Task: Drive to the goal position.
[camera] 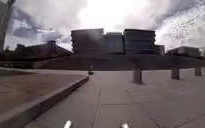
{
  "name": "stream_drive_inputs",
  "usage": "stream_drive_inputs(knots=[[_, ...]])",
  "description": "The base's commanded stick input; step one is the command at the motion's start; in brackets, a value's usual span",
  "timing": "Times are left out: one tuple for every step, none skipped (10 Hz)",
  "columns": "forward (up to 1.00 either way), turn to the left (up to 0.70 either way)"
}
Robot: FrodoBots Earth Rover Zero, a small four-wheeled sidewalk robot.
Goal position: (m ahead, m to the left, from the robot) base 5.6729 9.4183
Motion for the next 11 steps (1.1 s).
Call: stream_drive_inputs(knots=[[1.0,-0.2],[1.0,0.0],[1.0,0.0],[1.0,0.0],[1.0,0.0],[1.0,0.0],[1.0,0.0],[1.0,0.0],[1.0,0.0],[1.0,0.0],[1.0,0.0]])
